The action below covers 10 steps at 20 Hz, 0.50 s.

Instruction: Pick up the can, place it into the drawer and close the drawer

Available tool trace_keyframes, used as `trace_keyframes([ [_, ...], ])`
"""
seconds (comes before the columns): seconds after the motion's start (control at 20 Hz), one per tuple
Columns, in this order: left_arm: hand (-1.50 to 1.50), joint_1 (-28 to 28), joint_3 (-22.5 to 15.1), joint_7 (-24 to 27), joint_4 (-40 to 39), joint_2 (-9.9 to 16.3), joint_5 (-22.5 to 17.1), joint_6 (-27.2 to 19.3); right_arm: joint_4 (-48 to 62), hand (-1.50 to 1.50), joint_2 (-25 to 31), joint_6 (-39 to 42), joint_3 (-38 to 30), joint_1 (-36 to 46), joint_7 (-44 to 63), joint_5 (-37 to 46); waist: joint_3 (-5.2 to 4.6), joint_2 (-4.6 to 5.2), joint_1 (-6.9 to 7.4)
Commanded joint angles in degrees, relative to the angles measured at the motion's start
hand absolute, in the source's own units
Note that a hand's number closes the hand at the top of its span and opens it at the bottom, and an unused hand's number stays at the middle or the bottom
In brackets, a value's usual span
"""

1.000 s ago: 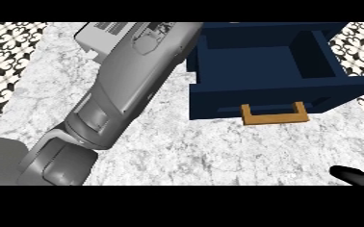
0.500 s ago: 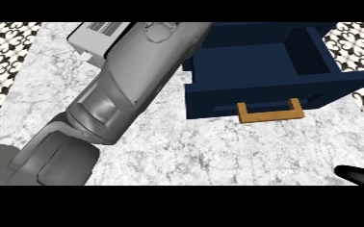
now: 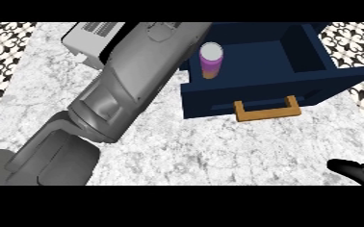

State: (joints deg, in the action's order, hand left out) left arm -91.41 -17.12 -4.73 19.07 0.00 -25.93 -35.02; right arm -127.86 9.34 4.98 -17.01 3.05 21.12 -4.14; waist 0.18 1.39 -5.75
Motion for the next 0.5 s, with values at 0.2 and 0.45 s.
trace_keyframes([
  [0.2,-1.50,-2.47,0.30,0.82,-2.10,0.00,-3.71,-2.19,0.89,-1.50,3.33,2.20,3.58,2.26,-4.12,7.19,0.01,0.33,-0.12],
  [0.45,-1.50,-0.81,0.72,2.99,-1.68,0.00,-6.29,-1.63,5.36,-1.50,7.18,3.63,5.79,4.82,-9.09,14.84,0.00,0.51,0.70],
])
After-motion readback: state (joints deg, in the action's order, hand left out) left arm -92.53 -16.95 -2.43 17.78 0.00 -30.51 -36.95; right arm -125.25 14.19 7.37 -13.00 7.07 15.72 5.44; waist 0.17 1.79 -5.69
